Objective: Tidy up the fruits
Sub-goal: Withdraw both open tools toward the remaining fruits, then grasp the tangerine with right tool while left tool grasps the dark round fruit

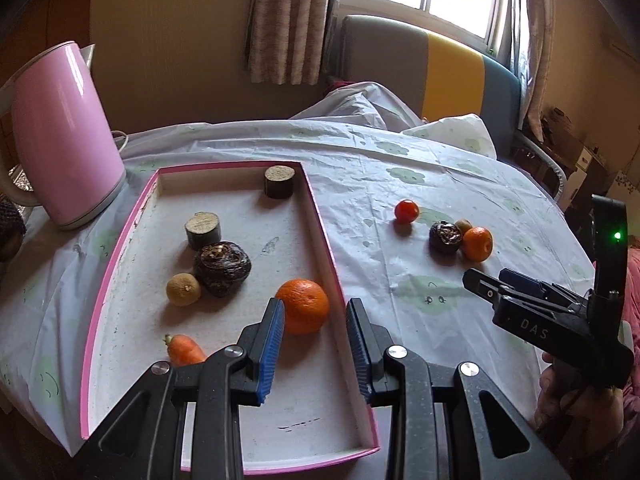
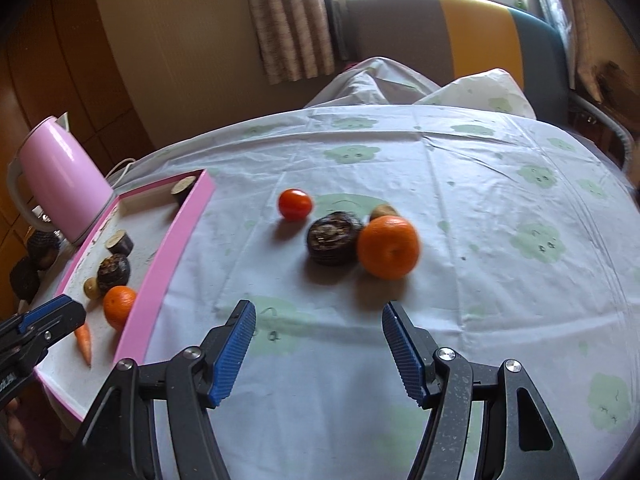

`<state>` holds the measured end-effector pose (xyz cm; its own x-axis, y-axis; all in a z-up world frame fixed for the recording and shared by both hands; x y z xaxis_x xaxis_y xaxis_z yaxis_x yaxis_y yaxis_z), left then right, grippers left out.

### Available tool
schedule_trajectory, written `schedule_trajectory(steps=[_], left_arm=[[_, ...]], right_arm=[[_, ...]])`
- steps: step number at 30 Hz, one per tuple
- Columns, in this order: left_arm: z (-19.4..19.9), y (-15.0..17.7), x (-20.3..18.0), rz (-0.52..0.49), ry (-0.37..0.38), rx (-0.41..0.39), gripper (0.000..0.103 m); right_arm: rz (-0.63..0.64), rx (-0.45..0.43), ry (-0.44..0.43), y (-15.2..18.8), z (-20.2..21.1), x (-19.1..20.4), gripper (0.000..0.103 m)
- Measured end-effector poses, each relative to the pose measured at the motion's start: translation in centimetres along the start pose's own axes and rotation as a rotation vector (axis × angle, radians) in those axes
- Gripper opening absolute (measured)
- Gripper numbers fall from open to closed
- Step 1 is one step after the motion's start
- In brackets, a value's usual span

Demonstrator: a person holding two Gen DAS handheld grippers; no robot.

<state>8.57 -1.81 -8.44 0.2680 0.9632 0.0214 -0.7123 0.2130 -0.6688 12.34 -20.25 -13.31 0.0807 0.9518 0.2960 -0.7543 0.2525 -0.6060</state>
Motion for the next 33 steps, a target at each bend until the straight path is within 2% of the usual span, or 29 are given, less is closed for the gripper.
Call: schedule_trajectory(steps=[8,16,22,23,25,26,33], left_arm=[[-0.4,0.0,-2.9,-0.059,0.066,0.006,0.032],[-0.9,0.1,-3.8,-0.078,0.088,0.020,0.032],[-1.4,0.3,-4.1,-0.081,0.099,0.033,0.032],[-1.5,0.3,-4.2,-0.081,0.103,0.036,0.032],[-1.7,0.2,-4.5,-0.083,0.109,0.039,0.032],[-1.7,0.1,-4.7,-0.084,0.115,0.040,0.032],[-2.5,-0.5,-6.2,-0.080,0.180,0.056,0.032]], right_arm=[[-0.035,-0.008,0.051,-0.9,-0.4,-2.6,0.065],[-0.009,-0.023,0.062,-3.0,-1.6,-2.8,0.064],[-0.018,0.001,0.062,-4.0,-3.7,-3.4,0.064],[-0.014,0.006,0.059,-4.0,-3.9,-3.3,0.063],[-0.012,0.009,0.034,-4.0,-4.0,-3.0,0.051],[-0.006,0.004,0.033,-4.1,-3.9,-2.9,0.041],[-0.004,-0.040,0.088,-4.0,-1.4,-4.5,0.040]])
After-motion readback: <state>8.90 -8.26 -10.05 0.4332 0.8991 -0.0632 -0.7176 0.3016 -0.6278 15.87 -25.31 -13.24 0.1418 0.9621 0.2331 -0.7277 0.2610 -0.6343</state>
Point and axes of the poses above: each gripper's, at about its wrist camera, not at the fingertips, and z roughly against the way its jaws point, x to its left, y to its underside, the point moved 9 cm from there along -z, roughly the way its jaws point, and after that the axes turned 10 degrees about -z, right-handed, at the moved point
